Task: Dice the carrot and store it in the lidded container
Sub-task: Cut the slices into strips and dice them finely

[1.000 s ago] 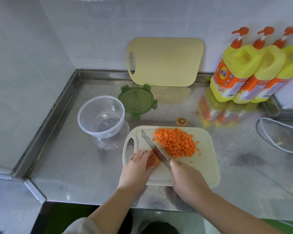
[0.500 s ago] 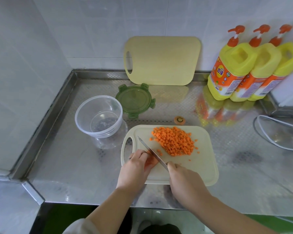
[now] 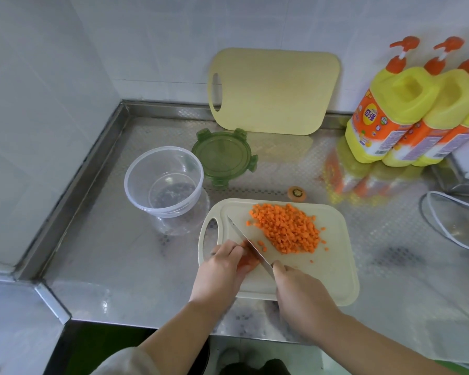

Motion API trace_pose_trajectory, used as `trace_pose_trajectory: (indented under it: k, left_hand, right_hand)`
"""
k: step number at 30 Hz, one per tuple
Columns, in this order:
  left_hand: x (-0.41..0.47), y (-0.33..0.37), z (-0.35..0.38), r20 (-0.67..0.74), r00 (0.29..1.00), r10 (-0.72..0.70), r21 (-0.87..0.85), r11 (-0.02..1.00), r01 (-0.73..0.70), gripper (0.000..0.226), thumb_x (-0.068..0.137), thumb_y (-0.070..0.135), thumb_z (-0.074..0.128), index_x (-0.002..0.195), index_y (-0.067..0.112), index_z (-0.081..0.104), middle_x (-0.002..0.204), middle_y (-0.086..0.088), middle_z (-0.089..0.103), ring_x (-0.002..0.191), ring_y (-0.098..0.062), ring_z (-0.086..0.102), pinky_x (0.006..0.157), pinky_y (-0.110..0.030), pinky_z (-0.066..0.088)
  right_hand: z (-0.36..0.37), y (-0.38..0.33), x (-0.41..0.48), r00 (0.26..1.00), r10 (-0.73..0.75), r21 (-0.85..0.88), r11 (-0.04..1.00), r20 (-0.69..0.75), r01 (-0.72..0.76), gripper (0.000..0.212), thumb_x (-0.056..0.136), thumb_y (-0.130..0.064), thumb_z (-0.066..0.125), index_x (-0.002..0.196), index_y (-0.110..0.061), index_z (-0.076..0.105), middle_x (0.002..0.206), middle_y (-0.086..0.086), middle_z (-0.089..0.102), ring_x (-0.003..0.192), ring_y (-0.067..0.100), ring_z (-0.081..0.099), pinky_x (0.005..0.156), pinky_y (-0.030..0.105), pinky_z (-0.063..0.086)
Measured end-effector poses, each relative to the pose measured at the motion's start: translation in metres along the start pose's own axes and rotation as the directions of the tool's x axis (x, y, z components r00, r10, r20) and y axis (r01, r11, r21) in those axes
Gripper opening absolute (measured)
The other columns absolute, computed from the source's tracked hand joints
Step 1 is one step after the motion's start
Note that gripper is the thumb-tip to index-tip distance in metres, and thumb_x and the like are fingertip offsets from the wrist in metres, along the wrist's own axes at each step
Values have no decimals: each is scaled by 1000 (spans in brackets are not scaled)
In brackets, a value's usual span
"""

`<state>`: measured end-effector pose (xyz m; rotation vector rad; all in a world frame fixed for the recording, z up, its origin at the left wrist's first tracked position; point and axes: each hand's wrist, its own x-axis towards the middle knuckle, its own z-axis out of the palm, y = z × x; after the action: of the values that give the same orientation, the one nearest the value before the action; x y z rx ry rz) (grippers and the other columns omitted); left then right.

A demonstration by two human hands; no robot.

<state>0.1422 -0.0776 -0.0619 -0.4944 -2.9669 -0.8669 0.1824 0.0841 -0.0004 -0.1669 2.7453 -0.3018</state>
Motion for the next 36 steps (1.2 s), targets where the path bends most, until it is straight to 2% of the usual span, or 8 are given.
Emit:
trace_pose_trajectory:
  k: [5, 10, 16, 20, 24, 29, 32, 36]
  left_hand:
    - [-1, -1, -2, 5, 1000, 31, 6, 1000, -31, 15, 78, 24, 72, 88, 16, 64, 90, 7, 60, 77, -19, 60, 49, -29, 51]
    - [0, 6, -7, 74, 996, -43, 27, 999, 41, 25, 92, 30, 57, 115, 22, 61, 110, 9, 56, 103, -14, 52, 74, -28, 48]
    - [1, 14, -12, 108, 987, -116, 6, 993, 116, 24, 93, 35, 55, 113, 22, 59, 112, 12, 53, 107, -9, 49, 76, -25, 45]
    - [-5, 15, -12, 79, 989, -122, -36, 991, 125, 27, 93, 45, 52, 106, 23, 60, 108, 17, 53, 101, -5, 49, 76, -24, 45]
    - [-13, 12, -11, 16, 993, -113, -61, 992, 114, 27, 92, 46, 55, 103, 22, 63, 104, 18, 54, 95, -3, 51, 71, -26, 47]
    - [-10, 13, -14, 14, 996, -89, -45, 995, 89, 29, 90, 43, 58, 105, 19, 64, 106, 12, 58, 96, -10, 55, 71, -30, 49]
    - [-10, 12, -14, 28, 996, -88, -16, 996, 89, 29, 91, 43, 58, 103, 17, 62, 101, 8, 56, 94, -15, 56, 68, -34, 50]
    - [-8, 10, -13, 26, 997, -76, 5, 997, 76, 31, 90, 45, 57, 96, 14, 61, 92, 3, 55, 86, -18, 57, 64, -36, 50]
  right_hand:
    - [-2, -2, 2, 1000, 15, 10, 1000, 22, -15, 33, 92, -7, 45, 124, -13, 40, 105, 3, 57, 76, 21, 49, 54, 26, 31]
    - [-5, -8, 10, 998, 39, -1, 999, 48, -39, 30, 89, 0, 44, 117, -11, 45, 109, 7, 58, 98, 27, 59, 66, 29, 33]
    - [-6, -5, 0, 998, 55, 112, 992, -13, -53, 12, 94, -8, 38, 93, -20, 39, 95, 5, 57, 92, 27, 59, 66, 31, 33]
    - [-11, -7, -10, 994, 20, 58, 998, -110, -14, 17, 95, -8, 37, 108, -16, 46, 102, 3, 59, 93, 25, 59, 64, 30, 31]
    - [-11, -7, -16, 995, 4, 18, 1000, -96, -2, 28, 91, -5, 41, 118, -13, 44, 104, 4, 60, 92, 26, 61, 56, 29, 29]
    - [-5, -8, -19, 998, 0, 19, 1000, -70, 1, 31, 88, -9, 48, 118, -14, 42, 103, 1, 59, 89, 24, 62, 50, 27, 27]
    - [-6, -9, -18, 998, 9, -5, 1000, -59, -9, 32, 88, -8, 47, 119, -14, 41, 105, 2, 58, 91, 23, 62, 56, 27, 30]
    - [-4, -10, -17, 999, 0, -22, 1000, -39, -1, 36, 89, -10, 48, 123, -13, 39, 103, 2, 58, 86, 22, 63, 44, 22, 16]
